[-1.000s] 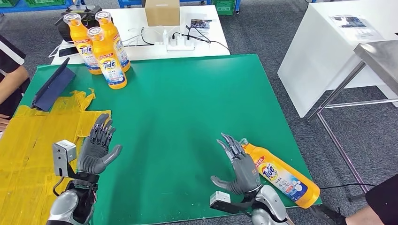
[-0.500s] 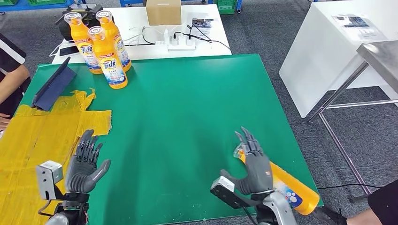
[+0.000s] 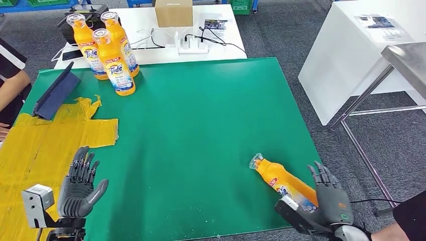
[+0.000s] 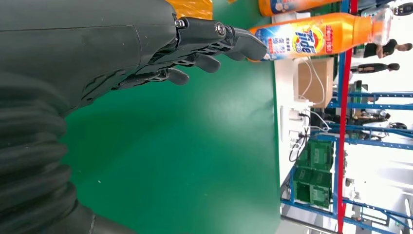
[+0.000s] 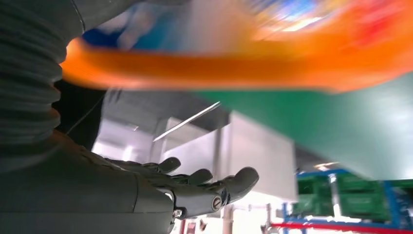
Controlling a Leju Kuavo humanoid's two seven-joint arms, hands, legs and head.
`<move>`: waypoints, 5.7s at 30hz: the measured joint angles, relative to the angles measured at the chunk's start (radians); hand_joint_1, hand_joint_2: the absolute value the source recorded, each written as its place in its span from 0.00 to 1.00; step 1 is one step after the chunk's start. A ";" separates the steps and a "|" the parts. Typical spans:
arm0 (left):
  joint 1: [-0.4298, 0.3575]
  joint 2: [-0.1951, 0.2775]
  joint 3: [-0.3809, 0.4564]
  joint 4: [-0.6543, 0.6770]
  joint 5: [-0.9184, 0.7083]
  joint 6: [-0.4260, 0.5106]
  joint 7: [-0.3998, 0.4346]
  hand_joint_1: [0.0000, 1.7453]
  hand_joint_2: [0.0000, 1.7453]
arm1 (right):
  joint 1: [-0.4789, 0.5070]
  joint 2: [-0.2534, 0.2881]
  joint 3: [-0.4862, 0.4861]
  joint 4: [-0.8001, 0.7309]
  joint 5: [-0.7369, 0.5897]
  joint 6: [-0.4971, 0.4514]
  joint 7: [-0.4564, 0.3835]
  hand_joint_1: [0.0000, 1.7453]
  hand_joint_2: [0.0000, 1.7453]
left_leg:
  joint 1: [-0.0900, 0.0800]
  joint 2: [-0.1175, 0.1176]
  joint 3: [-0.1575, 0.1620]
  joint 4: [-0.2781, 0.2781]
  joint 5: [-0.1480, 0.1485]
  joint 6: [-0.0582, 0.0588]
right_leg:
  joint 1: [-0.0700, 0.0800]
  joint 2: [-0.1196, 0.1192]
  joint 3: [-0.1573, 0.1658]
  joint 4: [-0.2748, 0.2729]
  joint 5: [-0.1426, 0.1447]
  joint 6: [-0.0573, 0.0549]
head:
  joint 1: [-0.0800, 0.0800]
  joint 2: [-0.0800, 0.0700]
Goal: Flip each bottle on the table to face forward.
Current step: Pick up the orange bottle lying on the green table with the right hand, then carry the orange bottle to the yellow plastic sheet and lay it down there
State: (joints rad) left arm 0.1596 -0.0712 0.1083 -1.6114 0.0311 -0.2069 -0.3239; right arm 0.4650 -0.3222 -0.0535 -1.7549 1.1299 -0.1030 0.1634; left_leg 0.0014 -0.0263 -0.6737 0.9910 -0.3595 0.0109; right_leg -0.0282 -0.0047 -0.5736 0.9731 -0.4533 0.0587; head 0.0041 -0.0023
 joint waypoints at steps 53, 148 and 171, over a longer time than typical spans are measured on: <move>-0.079 -0.002 -0.072 0.059 0.010 0.020 0.013 0.00 1.00 | -0.352 0.179 -0.203 0.581 0.247 -0.234 -0.158 0.00 1.00 | 0.000 0.005 0.007 0.000 0.001 0.000 | 0.001 0.004 0.007 0.000 0.001 -0.001 | 0.000 0.000; -0.043 0.009 -0.132 0.020 0.006 0.078 -0.010 0.00 1.00 | -0.393 0.243 -0.038 0.388 0.193 -0.493 -0.105 1.00 1.00 | 0.006 0.005 0.015 0.000 -0.003 -0.006 | 0.007 0.005 0.014 0.001 -0.004 -0.008 | 0.000 0.000; -0.114 0.002 -0.165 0.048 0.011 -0.003 -0.023 0.00 1.00 | -0.435 0.319 0.217 0.108 -0.572 -0.232 -0.539 1.00 1.00 | 0.004 0.005 0.012 0.000 -0.001 -0.005 | 0.005 0.003 0.011 0.001 -0.002 -0.007 | 0.000 0.000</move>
State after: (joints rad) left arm 0.0459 -0.0694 -0.0568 -1.5638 0.0419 -0.2101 -0.3471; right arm 0.0295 -0.0031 0.1634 -1.6465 0.5576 -0.3346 -0.3752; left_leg 0.0054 -0.0218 -0.6613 0.9908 -0.3601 0.0063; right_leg -0.0233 -0.0012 -0.5623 0.9741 -0.4555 0.0521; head 0.0043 -0.0023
